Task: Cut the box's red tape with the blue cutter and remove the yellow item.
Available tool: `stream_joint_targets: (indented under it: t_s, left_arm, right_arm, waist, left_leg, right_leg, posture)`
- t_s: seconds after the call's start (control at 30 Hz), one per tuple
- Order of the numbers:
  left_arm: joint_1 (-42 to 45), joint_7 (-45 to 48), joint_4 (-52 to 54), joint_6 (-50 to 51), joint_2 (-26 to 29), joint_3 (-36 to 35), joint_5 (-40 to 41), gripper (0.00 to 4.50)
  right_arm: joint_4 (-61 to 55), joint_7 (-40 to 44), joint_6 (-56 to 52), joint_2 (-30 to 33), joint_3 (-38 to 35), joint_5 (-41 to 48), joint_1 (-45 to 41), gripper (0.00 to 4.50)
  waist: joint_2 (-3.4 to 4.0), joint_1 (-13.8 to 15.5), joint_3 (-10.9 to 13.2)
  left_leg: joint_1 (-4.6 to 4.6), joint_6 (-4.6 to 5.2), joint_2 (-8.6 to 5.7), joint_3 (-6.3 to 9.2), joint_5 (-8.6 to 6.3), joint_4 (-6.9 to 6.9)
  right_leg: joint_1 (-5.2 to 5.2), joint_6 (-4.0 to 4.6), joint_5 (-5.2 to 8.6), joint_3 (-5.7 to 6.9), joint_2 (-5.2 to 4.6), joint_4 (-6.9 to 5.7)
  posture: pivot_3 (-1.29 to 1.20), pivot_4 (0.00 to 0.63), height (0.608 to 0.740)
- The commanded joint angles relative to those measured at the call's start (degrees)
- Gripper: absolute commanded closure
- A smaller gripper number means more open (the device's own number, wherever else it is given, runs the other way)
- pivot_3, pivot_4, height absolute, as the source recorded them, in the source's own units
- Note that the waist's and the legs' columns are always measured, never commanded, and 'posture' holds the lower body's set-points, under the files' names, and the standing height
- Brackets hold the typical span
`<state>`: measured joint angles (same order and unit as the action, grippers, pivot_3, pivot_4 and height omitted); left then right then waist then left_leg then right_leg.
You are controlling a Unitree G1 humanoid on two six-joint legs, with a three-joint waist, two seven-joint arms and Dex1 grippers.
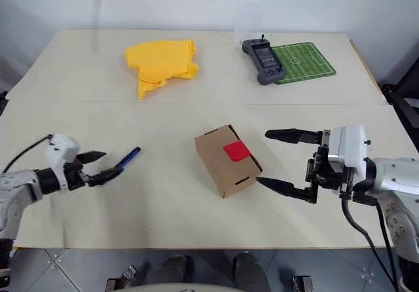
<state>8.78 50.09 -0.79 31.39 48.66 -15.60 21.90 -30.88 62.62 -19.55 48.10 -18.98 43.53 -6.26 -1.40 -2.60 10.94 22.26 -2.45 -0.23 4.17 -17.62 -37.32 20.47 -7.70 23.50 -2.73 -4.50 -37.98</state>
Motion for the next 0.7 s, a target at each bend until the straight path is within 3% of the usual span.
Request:
stream_joint_targets:
  t_s: [0.03,0.3,0.43,0.7]
  left_arm:
    - [-1.6,0.5,0.8,0.9,1.4,0.6,-0.8,0.03]
    - [-4.7,-1.6,0.1,-0.1,0.5,2.5,-2.7,0.03]
    - [-4.6,-1.3,-1.4,-0.2,0.3,3.1,-2.5,0.88]
    - [-4.4,0.5,-2.7,-1.6,0.3,4.6,-2.9,3.20]
  right_arm:
    - [-3.2,-1.9,-0.6,-0.1,-2.4,1.7,1.9,0.00]
    - [-4.9,-4.4,-0.7,-0.1,-3.3,2.3,4.6,0.00]
    - [-5.0,-5.0,-0.8,0.1,-3.0,2.5,4.6,0.00]
    - [-5.5,-6.0,-1.6,0.5,-2.7,3.3,3.7,0.00]
  waist:
    - [0.01,0.2,0.0]
    - [0.19,0.9,-0.1]
    - [0.41,0.9,-0.2]
    - [0.66,1.0,-0.4]
  left_leg:
    - [-0.01,0.00,0.00,-0.01,0.00,-0.01]
    - [-0.13,-0.07,0.04,-0.04,0.07,-0.02]
    - [-0.16,-0.07,0.04,-0.07,0.07,0.02]
    - [-0.16,-0.05,0.01,-0.08,0.06,0.02]
  right_leg:
    - [-0.01,0.00,0.00,-0.02,-0.02,0.00]
    - [-0.07,0.00,0.00,-0.09,-0.03,-0.04]
    - [-0.07,0.00,0.00,-0.12,-0.01,-0.03]
    - [-0.09,0.00,0.00,-0.12,-0.01,-0.03]
  posture:
    - [0.00,0.150,0.740]
    - [0.00,0.150,0.740]
    - [0.00,0.150,0.740]
    - [0.00,0.150,0.740]
